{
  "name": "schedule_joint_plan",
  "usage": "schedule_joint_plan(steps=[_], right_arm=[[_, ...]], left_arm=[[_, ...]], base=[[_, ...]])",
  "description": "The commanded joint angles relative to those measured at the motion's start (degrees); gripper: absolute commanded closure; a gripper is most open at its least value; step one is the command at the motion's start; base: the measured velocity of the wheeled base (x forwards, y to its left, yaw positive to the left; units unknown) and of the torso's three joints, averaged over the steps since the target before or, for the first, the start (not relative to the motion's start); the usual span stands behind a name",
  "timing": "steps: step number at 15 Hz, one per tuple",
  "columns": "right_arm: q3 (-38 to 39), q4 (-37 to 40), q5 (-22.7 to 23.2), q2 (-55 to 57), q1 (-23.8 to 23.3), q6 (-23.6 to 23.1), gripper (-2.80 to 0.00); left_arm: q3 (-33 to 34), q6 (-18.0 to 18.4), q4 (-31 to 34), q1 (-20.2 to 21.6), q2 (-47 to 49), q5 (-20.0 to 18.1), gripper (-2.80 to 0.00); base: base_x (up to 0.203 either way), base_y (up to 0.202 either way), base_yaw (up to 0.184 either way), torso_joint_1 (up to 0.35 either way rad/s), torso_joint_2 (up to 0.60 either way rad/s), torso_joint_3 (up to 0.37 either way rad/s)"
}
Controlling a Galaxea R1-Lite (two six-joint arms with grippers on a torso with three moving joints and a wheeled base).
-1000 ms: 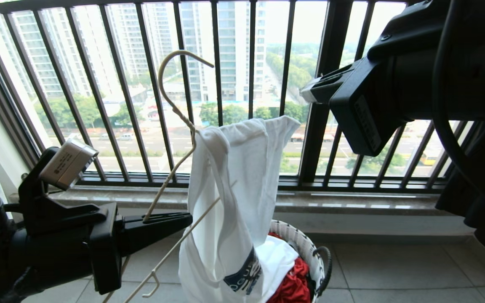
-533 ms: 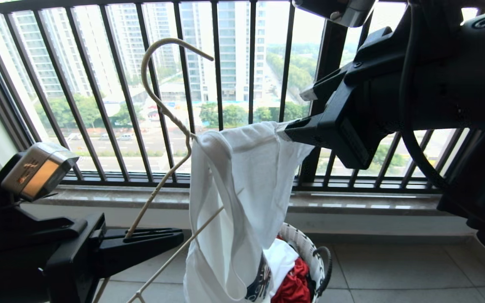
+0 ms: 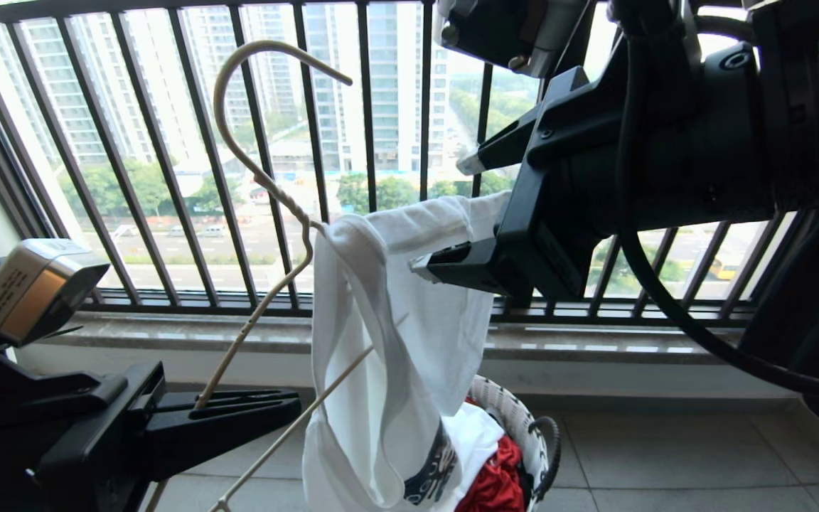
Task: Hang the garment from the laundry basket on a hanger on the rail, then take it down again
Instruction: Hang the clothes on the clothes rack
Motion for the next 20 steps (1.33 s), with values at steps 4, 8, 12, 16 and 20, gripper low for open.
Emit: schedule_joint_plan(steps=[4,8,12,16,20], right_arm=[[0.1,0.2,4.1,0.6,-0.3,-3.2,-2.8],[-0.6,7.2,8.3,0.4,-0.3,-3.9,-2.8],[-1.5,7.6,13.8,0.6,-0.8,-4.2,-2.8],[-3.0,7.4,17.1,2.4,-1.9,-5.0,-2.8],[-3.1,7.3,20.1,3.5,-2.5,-5.4,-2.8]], left_arm=[[-0.2,0.0,2.9,0.0,-2.9,-4.0,0.0],[-0.3,0.3,3.3,-0.1,-2.3,-4.2,0.0],[-1.5,0.3,5.4,-0.5,-2.7,-4.2,0.0],[-2.9,0.3,8.8,-2.5,-3.0,-4.2,0.0],[-3.4,0.2,8.9,-2.8,-3.1,-4.2,0.0]], base=[[0.0,0.0,0.0,0.0,0.0,0.0],[0.0,0.0,0.0,0.0,0.0,0.0],[0.0,0.0,0.0,0.0,0.0,0.0],[0.0,0.0,0.0,0.0,0.0,0.0],[0.0,0.0,0.0,0.0,0.0,0.0]])
